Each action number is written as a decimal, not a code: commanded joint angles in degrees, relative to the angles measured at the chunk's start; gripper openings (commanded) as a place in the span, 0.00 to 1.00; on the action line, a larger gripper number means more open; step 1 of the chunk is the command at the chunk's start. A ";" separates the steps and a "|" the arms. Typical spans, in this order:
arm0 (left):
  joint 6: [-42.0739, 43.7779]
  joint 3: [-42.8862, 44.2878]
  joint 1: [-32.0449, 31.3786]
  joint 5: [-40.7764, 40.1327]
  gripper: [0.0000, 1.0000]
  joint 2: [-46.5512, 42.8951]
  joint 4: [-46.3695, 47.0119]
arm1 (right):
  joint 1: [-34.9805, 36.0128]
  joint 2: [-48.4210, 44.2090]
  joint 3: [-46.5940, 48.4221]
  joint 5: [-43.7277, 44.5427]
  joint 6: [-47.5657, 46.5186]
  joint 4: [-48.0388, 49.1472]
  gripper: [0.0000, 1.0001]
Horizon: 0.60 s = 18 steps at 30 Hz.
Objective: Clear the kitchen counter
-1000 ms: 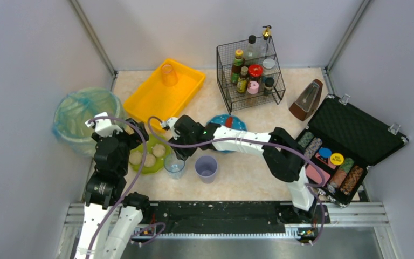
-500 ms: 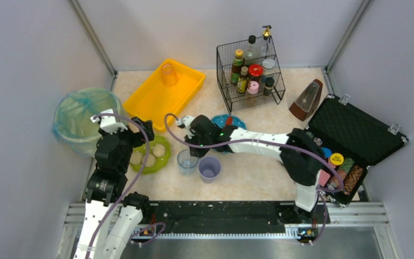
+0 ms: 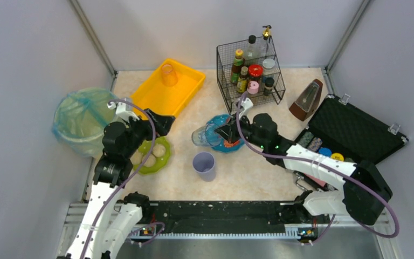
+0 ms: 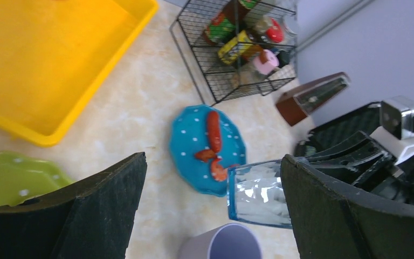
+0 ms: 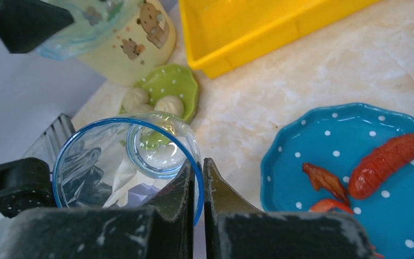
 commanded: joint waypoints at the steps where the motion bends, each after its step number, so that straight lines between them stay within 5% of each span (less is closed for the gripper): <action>1: -10.32 -2.01 0.20 10.51 0.98 2.69 12.92 | -0.35 -4.88 -5.48 1.21 4.57 17.44 0.00; 8: -24.72 -6.95 -0.59 17.72 0.98 7.17 29.62 | -0.33 -9.17 -13.04 5.88 7.30 32.53 0.00; 18: -30.85 -5.88 -8.49 20.17 0.99 14.57 36.69 | -0.41 -9.47 -19.76 9.94 8.42 49.94 0.00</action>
